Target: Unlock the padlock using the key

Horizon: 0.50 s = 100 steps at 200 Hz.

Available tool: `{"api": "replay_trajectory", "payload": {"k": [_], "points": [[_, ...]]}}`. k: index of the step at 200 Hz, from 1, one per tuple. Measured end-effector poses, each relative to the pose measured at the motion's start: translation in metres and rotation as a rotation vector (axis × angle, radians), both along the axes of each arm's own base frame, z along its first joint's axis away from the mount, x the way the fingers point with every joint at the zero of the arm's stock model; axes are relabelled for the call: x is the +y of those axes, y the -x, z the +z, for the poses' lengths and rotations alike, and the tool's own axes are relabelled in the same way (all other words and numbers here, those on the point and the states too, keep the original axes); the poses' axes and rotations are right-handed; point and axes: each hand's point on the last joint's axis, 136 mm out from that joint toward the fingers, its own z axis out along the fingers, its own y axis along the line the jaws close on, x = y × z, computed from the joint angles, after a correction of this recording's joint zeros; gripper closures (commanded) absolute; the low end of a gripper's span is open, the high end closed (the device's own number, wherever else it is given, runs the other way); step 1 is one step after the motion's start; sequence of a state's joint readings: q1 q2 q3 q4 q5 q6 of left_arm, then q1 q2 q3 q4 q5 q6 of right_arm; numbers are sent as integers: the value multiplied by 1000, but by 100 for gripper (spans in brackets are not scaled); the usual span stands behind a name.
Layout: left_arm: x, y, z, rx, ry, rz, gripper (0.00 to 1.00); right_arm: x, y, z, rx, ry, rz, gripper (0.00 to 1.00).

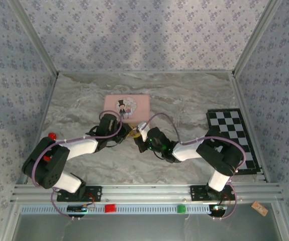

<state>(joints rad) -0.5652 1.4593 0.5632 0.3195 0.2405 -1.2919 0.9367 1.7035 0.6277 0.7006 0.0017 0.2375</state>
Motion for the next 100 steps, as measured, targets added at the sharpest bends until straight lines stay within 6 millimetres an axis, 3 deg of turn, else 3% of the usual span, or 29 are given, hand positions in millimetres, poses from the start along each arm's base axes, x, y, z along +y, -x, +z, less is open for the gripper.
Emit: {"api": "replay_trajectory", "payload": {"k": [54,100], "points": [[-2,1,-4,6,-2,-7,100,-2,2,-4,186,-99,-21,99],[-5,-1,-4,-7,2,-20,81,-3,1,-5,210,-110,-45,100]]}}
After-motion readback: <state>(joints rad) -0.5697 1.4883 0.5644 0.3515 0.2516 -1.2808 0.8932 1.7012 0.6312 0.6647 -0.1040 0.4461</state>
